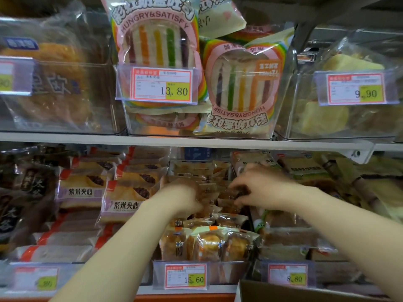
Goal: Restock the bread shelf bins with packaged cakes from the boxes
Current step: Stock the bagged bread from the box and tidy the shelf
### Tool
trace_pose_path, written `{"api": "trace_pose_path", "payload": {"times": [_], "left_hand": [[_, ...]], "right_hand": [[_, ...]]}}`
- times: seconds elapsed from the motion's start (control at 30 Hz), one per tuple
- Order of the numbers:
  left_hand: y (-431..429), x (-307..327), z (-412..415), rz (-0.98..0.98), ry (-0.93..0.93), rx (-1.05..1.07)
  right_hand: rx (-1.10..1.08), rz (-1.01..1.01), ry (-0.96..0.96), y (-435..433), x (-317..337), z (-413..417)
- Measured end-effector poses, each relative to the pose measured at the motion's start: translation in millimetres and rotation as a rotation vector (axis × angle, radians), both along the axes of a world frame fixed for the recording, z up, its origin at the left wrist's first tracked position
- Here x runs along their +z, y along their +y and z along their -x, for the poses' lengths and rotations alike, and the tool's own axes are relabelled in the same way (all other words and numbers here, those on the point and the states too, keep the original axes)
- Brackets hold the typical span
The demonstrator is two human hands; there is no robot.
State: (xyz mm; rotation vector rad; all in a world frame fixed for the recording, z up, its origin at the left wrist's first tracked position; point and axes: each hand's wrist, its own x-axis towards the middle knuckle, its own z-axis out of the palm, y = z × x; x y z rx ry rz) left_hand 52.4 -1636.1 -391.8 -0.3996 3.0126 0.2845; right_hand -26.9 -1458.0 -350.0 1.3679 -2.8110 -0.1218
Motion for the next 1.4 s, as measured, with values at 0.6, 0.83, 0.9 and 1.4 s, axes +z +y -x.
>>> {"api": "trace_pose_path", "payload": {"times": [0.6,0.83,0.9,1.4], "left_hand": [[18.7,-5.7,107.3,0.050,0.201,0.113],[16.6,-16.8,113.0,0.081,0.170,-0.011],[14.2,-19.7,112.6,0.090,0.215,-0.047],[0.7,-18.2,110.1,0.165,0.308,-0.088]], "right_hand": [[-0.126,0.240,-0.086,49.7,-18.2,22.1],[-0.116,0.248,-0.084,51.9,-24.6,24.4],[-0.117,0.247,-0.090,51.6,-24.5,24.9],[-0.135,0.197,-0.010,51.4,-25.3,17.8]]}}
